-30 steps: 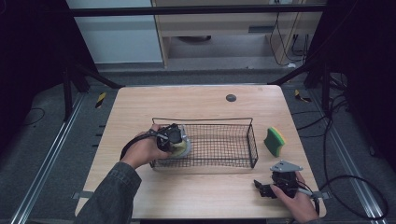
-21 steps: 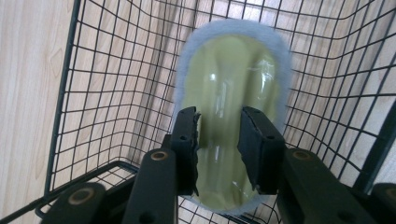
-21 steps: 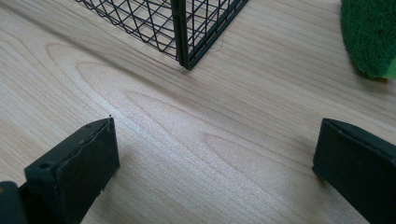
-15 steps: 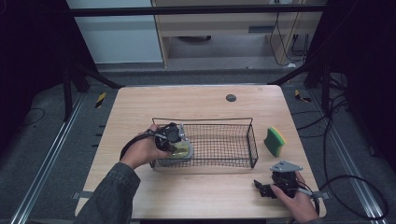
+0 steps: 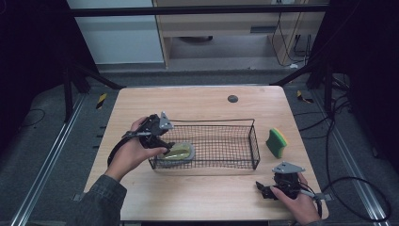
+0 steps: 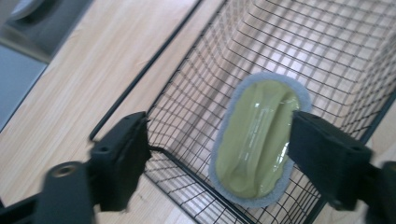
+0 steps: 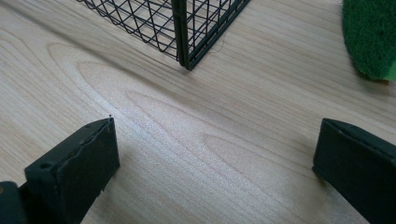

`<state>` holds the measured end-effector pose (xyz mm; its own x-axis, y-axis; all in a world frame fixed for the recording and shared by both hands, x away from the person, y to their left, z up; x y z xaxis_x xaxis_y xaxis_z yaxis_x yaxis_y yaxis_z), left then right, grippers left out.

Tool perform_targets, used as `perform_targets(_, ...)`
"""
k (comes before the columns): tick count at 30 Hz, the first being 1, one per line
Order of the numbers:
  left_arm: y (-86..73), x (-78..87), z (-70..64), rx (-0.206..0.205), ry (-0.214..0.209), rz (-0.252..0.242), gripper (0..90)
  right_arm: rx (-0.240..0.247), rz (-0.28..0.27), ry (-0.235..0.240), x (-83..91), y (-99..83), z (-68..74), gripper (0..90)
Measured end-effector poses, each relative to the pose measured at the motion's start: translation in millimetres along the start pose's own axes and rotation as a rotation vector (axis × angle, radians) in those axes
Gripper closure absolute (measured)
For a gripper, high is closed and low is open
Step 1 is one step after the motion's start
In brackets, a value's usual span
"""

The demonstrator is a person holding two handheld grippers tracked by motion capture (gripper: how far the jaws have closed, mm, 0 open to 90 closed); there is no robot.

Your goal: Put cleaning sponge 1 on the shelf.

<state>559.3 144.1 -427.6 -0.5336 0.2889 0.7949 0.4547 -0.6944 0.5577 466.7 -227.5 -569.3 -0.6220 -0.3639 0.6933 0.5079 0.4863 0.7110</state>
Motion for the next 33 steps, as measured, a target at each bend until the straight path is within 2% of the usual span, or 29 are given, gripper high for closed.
perform_targets(5,-15.5,12.0,15.9,0.13,0.031,-0.066,10.7,0.004,0.007,0.008,0.2,0.3,-0.9,1.2)
perform_targets(10,-33.2,24.2,30.8,0.218,0.055,-0.123,8.7,-0.002,0.025,0.006,2.8,-0.2,-2.8,5.0)
perform_targets(13,-45.9,28.1,36.8,0.249,0.062,-0.133,7.7,-0.017,0.047,-0.013,7.1,-1.3,-6.1,10.9)
perform_targets(14,-57.9,29.7,40.0,0.294,0.064,-0.153,7.4,-0.013,0.061,-0.036,10.2,-0.7,-9.4,15.0)
perform_targets(15,-57.9,29.7,40.0,0.294,0.064,-0.153,7.2,-0.013,0.061,-0.036,10.2,-0.7,-9.4,15.0)
perform_targets(16,-65.0,30.2,39.7,0.317,0.06,-0.163,7.2,-0.016,0.065,-0.047,12.9,1.1,-10.6,18.1)
perform_targets(18,-75.2,30.3,39.6,0.334,0.061,-0.171,6.4,-0.004,0.08,-0.068,20.4,9.2,-13.6,24.0)
perform_targets(19,-79.7,30.0,39.9,0.345,0.061,-0.176,6.4,-0.004,0.08,-0.068,20.4,9.2,-13.6,24.0)
perform_targets(20,-91.4,29.2,42.3,0.375,0.066,-0.181,6.0,-0.001,0.087,-0.075,22.5,11.0,-14.4,25.2)
perform_targets(23,-107.7,25.2,46.6,0.408,0.064,-0.178,5.4,-0.004,0.091,-0.095,30.8,17.8,-19.6,27.7)
perform_targets(25,-126.5,14.7,50.0,0.45,0.058,-0.146,5.3,-0.014,0.09,-0.107,35.7,21.6,-25.1,30.0)
perform_targets(27,-138.8,4.1,47.6,0.446,0.036,-0.124,5.6,-0.023,0.1,-0.122,40.8,24.4,-32.8,33.7)
perform_targets(29,-147.8,-5.6,46.8,0.473,0.04,-0.101,5.1,-0.035,0.111,-0.129,44.3,25.7,-40.4,34.5)
perform_targets(31,-154.5,-15.5,43.5,0.476,0.038,-0.078,6.1,-0.059,0.122,-0.136,48.8,27.4,-49.3,34.5)
perform_targets(33,-159.3,-21.8,42.0,0.479,0.033,-0.069,5.6,-0.061,0.133,-0.149,54.2,29.8,-59.3,34.7)
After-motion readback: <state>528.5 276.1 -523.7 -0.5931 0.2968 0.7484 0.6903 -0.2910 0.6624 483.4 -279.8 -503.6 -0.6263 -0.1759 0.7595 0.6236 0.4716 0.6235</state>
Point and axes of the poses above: each handheld gripper's, and its own axes: x roughly backward along the jaws, y roughly out of its top, z roughly to its left, the point moved 8 cm from there along -x, roughly forward along the jaws, and after that the axes turned 9 degrees about x, right-handed, at the moved point
